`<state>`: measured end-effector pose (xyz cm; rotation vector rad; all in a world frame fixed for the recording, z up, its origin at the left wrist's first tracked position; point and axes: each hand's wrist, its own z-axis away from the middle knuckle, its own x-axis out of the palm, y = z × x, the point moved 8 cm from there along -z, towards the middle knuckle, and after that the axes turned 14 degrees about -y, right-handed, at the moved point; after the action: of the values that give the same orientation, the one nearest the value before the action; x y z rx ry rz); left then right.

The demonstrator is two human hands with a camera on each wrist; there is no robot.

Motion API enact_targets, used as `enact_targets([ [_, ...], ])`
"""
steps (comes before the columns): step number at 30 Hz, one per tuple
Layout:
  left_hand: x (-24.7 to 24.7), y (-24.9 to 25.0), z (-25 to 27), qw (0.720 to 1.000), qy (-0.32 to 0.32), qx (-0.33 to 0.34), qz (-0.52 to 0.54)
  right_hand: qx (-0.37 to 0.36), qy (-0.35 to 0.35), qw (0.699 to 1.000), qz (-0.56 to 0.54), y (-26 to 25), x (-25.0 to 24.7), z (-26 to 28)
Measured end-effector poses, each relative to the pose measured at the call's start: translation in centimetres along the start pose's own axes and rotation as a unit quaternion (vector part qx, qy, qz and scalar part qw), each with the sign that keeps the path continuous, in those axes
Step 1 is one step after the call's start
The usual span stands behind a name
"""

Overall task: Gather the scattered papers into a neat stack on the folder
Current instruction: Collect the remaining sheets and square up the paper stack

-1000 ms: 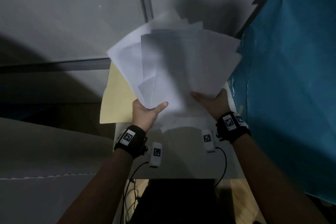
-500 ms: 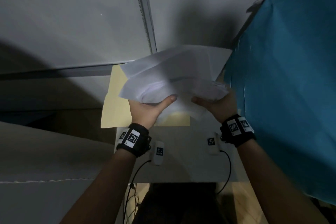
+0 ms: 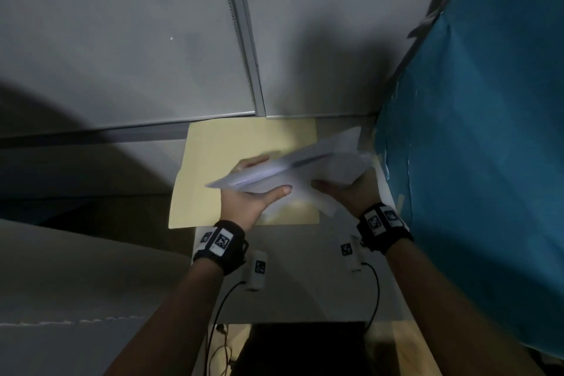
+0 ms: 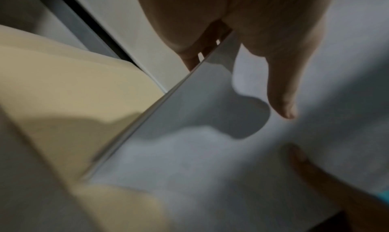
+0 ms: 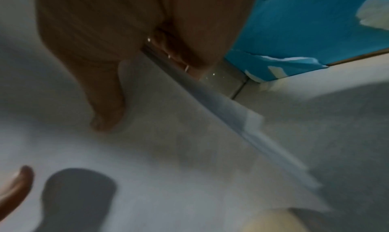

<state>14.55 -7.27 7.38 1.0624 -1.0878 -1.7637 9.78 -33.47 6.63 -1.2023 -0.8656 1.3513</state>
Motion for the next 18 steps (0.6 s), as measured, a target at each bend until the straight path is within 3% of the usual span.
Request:
enact_targets([
  [5, 0.0, 8.0, 1.8, 0.990, 0.042, 0.118, 0.063, -0.058, 0.018, 0.998, -0.035, -4.0, 0.9, 0.7],
  [9, -0.7, 9.4, 2.5, 0.982, 0.054, 0.161, 0.086, -0.092, 0.024, 0.994, -0.057, -5.2, -1.0, 2.3],
  [14, -0.6, 9.3, 3.6, 0.964, 0.044, 0.246, 0.087, -0.041, -0.024, 0.998, -0.032, -2.1, -0.1, 1.9],
  [18, -0.9, 9.7, 3.9, 0.946, 0.136, 0.248, 0.160, -0.015, -0.015, 0.999, -0.042, -0.8, 0.4, 1.0],
])
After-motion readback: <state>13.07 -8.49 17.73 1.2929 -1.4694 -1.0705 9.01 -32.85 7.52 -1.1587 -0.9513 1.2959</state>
